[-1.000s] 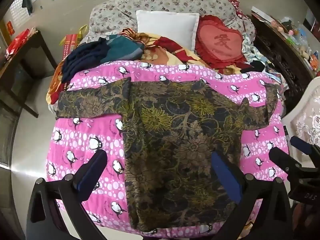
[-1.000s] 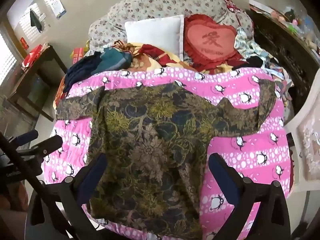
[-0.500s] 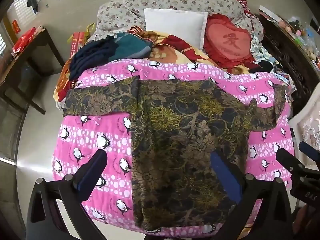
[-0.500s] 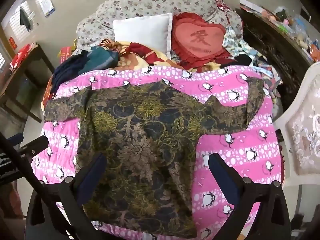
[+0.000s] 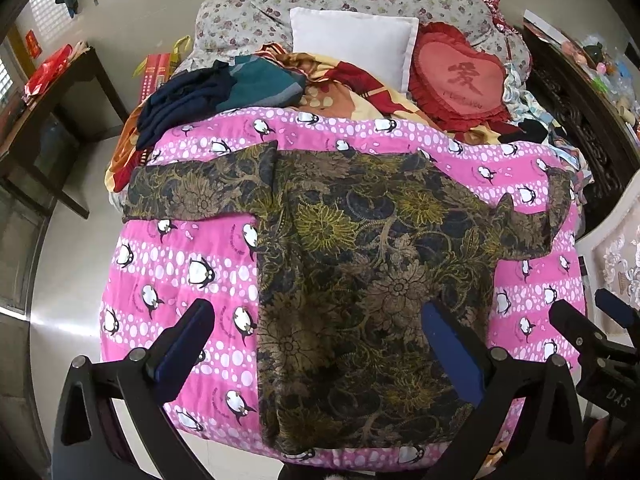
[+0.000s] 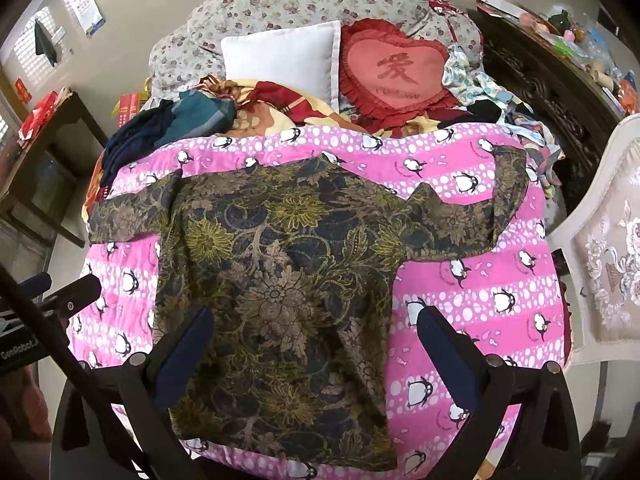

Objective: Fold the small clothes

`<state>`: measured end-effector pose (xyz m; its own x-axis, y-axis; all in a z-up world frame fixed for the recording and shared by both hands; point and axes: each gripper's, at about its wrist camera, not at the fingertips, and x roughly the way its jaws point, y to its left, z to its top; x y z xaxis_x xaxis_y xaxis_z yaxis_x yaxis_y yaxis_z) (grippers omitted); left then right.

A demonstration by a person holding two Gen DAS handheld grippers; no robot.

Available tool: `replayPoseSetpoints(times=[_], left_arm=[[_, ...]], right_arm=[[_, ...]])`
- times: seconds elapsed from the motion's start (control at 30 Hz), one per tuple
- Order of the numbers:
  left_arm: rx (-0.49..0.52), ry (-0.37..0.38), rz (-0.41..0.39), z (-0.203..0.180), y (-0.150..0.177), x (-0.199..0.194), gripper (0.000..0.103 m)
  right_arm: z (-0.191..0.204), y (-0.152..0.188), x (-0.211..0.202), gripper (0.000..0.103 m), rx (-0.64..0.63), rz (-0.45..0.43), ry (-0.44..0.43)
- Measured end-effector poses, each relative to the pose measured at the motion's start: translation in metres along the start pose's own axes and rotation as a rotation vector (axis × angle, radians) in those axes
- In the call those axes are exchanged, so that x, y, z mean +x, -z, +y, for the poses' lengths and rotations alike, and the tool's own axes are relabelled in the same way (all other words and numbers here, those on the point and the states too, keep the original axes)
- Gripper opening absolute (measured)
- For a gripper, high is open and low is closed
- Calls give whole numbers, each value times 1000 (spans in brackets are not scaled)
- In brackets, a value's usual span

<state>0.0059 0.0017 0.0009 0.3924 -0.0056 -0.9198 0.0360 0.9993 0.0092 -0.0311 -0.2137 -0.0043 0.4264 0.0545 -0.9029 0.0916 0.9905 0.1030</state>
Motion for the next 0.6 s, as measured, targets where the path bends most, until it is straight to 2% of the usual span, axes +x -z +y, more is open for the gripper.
replayPoseSetpoints(times=[0.6], left_arm=[[-21, 10, 35, 3, 5, 12, 103]], right_arm=[[-3, -2, 16, 103, 10, 61, -13]])
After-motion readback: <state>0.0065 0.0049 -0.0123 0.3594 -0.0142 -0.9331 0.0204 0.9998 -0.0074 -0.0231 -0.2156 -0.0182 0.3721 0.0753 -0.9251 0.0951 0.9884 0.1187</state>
